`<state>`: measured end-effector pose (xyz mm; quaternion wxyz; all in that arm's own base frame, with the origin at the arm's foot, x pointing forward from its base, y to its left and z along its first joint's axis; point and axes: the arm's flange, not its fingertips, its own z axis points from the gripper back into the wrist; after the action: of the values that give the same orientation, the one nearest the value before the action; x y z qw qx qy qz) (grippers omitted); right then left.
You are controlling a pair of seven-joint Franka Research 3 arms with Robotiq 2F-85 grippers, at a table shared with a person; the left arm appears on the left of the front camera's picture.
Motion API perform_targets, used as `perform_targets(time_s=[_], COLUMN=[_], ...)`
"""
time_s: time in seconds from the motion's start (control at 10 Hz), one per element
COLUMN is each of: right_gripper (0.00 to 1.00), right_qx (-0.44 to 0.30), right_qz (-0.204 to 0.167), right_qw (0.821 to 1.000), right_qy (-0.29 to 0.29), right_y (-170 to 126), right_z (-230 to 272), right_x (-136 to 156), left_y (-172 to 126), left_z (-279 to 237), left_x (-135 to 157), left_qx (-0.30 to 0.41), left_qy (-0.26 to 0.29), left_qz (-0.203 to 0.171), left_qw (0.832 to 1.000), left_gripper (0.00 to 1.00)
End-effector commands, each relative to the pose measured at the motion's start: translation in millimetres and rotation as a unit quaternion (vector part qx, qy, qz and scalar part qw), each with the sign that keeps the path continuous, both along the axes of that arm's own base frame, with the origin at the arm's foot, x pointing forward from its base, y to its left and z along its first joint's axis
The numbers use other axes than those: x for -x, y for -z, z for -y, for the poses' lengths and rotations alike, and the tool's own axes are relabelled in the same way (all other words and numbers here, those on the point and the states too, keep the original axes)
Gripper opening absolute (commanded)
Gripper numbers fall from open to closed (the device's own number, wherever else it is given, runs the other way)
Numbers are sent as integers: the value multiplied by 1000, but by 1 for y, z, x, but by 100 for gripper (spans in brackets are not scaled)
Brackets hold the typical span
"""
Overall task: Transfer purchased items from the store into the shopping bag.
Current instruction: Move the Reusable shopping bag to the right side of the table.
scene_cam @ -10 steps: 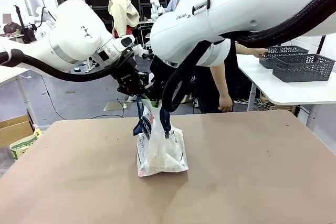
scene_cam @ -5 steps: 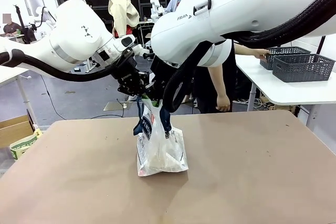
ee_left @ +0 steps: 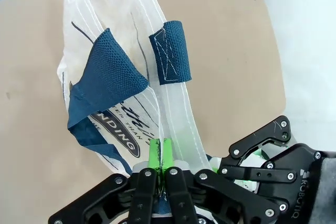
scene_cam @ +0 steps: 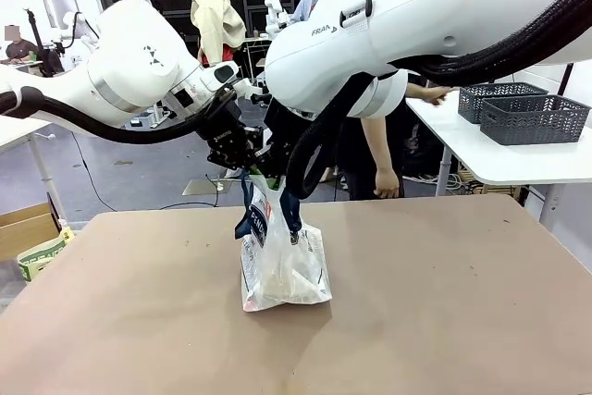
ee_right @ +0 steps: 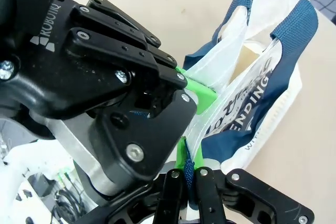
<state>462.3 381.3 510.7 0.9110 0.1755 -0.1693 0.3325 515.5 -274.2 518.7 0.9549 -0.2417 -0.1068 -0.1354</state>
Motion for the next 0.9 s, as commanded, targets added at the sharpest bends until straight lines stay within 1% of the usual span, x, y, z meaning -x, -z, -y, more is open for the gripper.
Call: perform_targets(time_s=[0.0, 0.2, 0.3, 0.6, 0.7, 0.8], right_gripper=[0, 0, 0, 0, 0, 0], right_qx=[-18, -19, -20, -21, -21, -21], right_qz=[2, 3, 4, 2, 1, 2], right_qw=[1000, 1000, 1000, 1000, 1000, 1000], right_qy=[-3, 0, 1, -3, -5, -9], right_y=[2, 1, 1, 2, 2, 2], right_z=[1, 2, 2, 2, 2, 2], right_x=[6, 6, 6, 7, 7, 8], left_y=[-2, -1, -1, 1, 1, 1], left_z=[7, 5, 4, 1, 1, -2], left_x=[-4, -5, -5, -2, -1, -1], left_qx=[0, 9, 9, 2, 1, 15], left_qy=[-19, -22, -11, -8, -9, -7], left_qz=[-5, -6, -5, -6, 0, 3], left_qw=[1000, 1000, 1000, 1000, 1000, 1000], left_gripper=[0, 0, 0, 0, 0, 6])
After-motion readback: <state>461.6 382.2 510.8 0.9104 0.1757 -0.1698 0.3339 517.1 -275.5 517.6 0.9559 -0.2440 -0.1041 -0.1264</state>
